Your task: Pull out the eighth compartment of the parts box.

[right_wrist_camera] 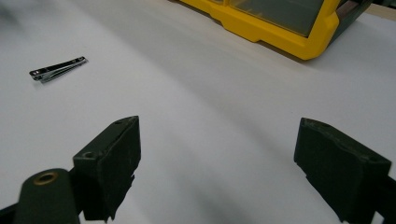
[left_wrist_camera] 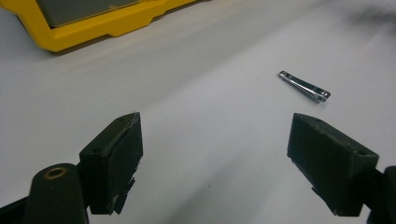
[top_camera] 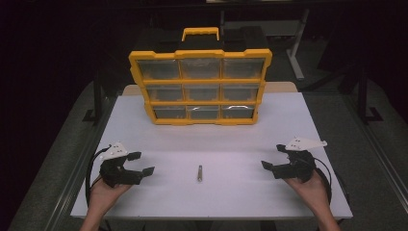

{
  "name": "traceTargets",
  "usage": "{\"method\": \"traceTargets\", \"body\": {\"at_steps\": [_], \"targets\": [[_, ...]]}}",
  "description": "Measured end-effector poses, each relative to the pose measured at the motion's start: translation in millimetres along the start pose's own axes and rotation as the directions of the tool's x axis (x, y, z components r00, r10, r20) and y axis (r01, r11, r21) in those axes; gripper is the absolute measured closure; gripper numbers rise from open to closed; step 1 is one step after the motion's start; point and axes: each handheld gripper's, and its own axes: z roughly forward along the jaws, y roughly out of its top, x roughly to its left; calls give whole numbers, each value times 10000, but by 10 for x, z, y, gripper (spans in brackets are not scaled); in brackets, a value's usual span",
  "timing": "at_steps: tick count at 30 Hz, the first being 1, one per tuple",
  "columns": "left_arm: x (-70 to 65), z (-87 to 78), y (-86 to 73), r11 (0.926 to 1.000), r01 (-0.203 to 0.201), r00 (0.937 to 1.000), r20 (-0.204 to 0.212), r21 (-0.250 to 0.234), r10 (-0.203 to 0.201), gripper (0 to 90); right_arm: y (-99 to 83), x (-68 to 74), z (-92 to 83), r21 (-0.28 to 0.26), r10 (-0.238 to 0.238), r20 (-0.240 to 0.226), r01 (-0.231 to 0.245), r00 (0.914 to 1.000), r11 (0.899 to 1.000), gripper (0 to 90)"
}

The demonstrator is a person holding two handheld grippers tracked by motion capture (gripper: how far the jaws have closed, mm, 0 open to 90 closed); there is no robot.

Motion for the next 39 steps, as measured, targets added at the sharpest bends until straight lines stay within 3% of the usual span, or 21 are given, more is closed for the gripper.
{"method": "traceTargets", "body": {"at_steps": [14, 25, 39], "targets": [[-2, -13, -22, 9999, -70, 10000, -3, 94, 70, 186, 22, 4, 6, -100, -116, -157, 114, 9998, 9999, 139], [-10, 2, -30, 9999, -102, 9999, 72, 113, 101, 189, -4, -67, -23, -180, 107, -128, -110, 9999, 9998, 139], [-22, 18, -3, 10000, -59, 9989, 469, -32, 60, 209, 13, -14, -51, -182, -93, -39, 92, 9999, 9998, 139]]}}
